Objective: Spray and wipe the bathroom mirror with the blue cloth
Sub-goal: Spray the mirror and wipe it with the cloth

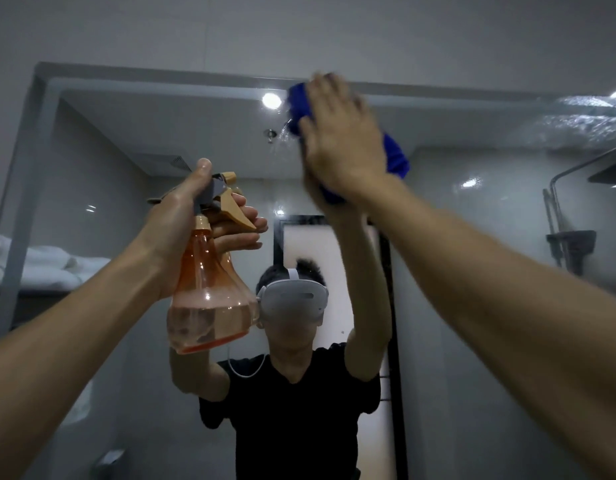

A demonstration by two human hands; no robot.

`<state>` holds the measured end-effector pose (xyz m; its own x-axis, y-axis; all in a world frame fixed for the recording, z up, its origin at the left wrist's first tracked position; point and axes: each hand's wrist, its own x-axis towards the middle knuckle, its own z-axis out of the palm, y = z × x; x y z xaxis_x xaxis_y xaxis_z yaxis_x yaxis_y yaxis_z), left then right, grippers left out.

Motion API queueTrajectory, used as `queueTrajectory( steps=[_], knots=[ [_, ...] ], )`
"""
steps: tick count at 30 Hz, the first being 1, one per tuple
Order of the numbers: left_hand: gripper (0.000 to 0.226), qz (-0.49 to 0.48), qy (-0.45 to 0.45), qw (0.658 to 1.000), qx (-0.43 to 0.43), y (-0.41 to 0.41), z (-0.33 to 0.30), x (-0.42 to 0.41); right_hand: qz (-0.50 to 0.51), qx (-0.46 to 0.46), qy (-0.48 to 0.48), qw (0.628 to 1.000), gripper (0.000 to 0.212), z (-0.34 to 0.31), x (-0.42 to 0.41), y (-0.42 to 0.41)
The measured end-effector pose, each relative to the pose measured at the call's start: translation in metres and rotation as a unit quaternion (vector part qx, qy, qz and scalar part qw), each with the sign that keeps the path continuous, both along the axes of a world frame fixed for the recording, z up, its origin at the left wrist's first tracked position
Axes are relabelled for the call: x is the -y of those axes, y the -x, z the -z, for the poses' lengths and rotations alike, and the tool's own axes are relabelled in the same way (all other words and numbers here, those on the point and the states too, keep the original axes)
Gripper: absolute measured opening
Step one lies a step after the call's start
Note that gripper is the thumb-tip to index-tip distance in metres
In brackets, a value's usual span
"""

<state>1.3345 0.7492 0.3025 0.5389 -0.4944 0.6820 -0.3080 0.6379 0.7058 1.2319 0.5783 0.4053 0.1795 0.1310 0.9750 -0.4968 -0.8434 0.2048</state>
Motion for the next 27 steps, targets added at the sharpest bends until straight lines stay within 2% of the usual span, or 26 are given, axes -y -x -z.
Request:
queueTrajectory(
  steps=[3, 8, 14, 18, 22, 27],
  knots=[
    [0.059, -0.007, -0.004, 1.000, -0.003, 0.005, 0.001, -0.001, 0.008, -0.064, 0.075, 0.995, 0.058, 0.064, -0.007, -0.010],
    [0.058, -0.035, -0.021, 0.999, 0.010, 0.016, 0.017, -0.008, 0.020, -0.056, 0.105, 0.993, 0.057, 0.131, 0.023, 0.007],
    [0.056, -0.068, -0.005, 0.998, -0.005, 0.030, 0.027, -0.036, 0.039, -0.069, 0.103, 0.992, 0.058, 0.132, 0.023, 0.009],
    [0.057, -0.154, -0.018, 0.987, 0.036, 0.026, 0.030, -0.063, 0.042, -0.066, 0.103, 0.992, 0.058, 0.133, 0.023, 0.008],
    [0.059, -0.200, -0.019, 0.979, 0.036, 0.015, 0.032, -0.086, 0.052, -0.059, 0.098, 0.992, 0.058, 0.132, 0.022, 0.006],
    [0.062, -0.193, -0.008, 0.981, 0.029, -0.006, 0.033, -0.113, 0.071, -0.056, 0.078, 0.993, 0.059, 0.133, 0.017, 0.007]
  ],
)
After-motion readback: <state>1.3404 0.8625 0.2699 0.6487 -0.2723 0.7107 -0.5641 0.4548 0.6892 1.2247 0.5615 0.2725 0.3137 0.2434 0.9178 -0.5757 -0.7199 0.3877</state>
